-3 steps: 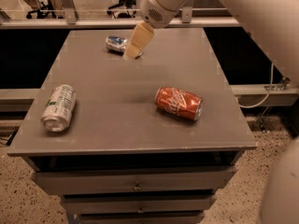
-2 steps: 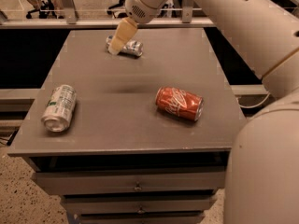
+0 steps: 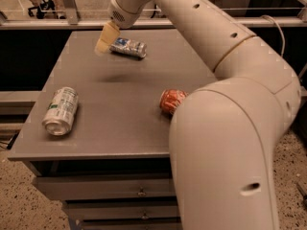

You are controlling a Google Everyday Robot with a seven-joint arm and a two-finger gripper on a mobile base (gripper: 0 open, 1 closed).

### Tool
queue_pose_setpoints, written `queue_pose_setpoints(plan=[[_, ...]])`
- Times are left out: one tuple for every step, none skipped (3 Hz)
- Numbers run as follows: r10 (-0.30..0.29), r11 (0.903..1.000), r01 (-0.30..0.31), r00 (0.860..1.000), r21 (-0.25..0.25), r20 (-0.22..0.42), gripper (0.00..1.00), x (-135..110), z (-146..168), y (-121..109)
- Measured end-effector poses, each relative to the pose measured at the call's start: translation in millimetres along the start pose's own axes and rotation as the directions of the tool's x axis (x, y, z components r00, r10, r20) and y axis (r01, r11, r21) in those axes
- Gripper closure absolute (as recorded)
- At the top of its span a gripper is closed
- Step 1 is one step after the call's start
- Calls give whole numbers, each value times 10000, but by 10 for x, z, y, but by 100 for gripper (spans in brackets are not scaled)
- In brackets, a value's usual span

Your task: Place redbull can upright

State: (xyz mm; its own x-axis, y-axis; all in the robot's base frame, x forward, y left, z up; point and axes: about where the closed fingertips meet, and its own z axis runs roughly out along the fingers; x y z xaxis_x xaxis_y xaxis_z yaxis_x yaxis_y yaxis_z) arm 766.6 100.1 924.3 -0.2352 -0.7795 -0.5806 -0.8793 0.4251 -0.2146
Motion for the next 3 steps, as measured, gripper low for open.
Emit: queue_pose_setpoints(plan=[[394,9992,-388,9970,98,-673,0,82,302,-143],[785,9968,-754,9861,271,-1465,0,269,528,-325],[944,9954,-896,9761,332,-1956,0,387,650,-407]])
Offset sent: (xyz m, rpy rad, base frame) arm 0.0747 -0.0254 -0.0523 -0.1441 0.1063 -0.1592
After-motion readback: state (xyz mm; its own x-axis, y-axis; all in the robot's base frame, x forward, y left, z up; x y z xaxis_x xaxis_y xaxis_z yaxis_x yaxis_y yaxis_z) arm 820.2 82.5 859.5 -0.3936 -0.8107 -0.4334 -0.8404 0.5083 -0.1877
